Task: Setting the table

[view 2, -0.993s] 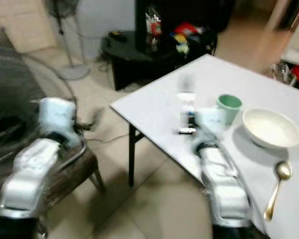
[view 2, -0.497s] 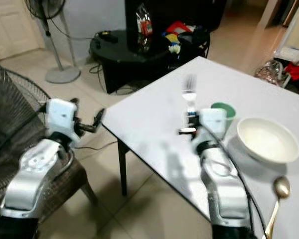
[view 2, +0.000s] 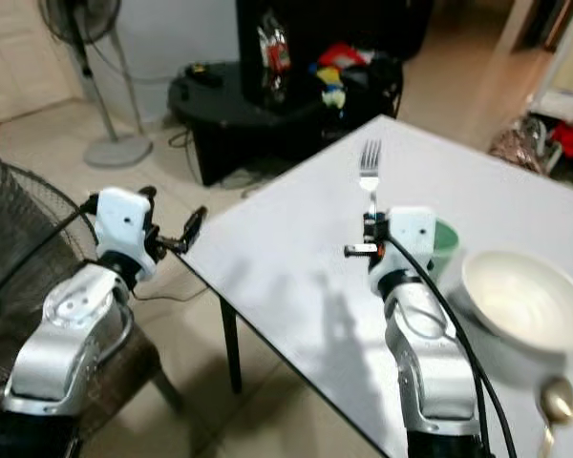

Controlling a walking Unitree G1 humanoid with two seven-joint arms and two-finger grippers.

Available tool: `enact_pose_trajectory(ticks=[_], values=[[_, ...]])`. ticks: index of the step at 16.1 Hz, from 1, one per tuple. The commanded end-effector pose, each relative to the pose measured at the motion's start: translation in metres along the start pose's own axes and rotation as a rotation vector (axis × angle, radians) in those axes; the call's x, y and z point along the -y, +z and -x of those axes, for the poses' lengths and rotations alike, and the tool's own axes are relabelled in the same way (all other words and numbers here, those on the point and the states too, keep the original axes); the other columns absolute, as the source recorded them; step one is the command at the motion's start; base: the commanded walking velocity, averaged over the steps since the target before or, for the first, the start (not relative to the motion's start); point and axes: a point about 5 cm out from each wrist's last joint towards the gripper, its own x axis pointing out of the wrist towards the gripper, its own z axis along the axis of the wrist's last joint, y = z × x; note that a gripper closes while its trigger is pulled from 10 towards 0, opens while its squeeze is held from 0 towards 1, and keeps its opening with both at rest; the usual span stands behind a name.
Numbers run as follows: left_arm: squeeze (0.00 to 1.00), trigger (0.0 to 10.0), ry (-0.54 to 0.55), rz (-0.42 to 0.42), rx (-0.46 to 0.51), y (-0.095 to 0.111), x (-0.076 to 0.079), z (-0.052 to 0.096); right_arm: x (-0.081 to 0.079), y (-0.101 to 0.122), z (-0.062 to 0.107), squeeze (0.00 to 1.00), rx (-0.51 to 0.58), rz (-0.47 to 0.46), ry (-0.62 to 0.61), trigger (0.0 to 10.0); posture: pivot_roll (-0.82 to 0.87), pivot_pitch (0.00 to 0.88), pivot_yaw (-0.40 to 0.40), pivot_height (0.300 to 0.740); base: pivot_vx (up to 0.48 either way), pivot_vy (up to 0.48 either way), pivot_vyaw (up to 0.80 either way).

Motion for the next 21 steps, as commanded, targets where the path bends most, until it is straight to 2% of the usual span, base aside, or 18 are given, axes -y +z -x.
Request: enact_pose_trajectory(ticks=[1, 6, 11, 21], values=[[0.00, 10.0, 0.030, -0.008, 0.001, 0.000, -0.010, 0.001, -0.010, 0.013, 0.000, 0.00, 0.069, 0.004, 0.041, 10.0, 0.06, 0.000, 0.015, 0.740, 0.330, 0.000, 0.00], [0.00, 10.0, 0.033, -0.004, 0.011, 0.001, -0.009, -0.001, -0.007, 0.025, 0.003, 0.00, 0.136, -0.027, 0.014, 10.0, 0.06, 0.000, 0.013, 0.740, 0.328, 0.000, 0.00], [0.00, 10.0, 0.030, -0.023, 0.029, 0.003, -0.005, -0.004, -0.009, 0.020, 0.005, 0.00, 0.108, -0.043, 0.006, 10.0, 0.05, 0.000, 0.021, 0.740, 0.000, 0.000, 0.00], [0.00, 10.0, 0.032, -0.025, 0.016, 0.003, -0.009, -0.012, -0.006, 0.019, 0.006, 0.00, 0.089, -0.072, -0.029, 10.0, 0.03, 0.000, 0.048, 0.740, 0.000, 0.365, -0.75]])
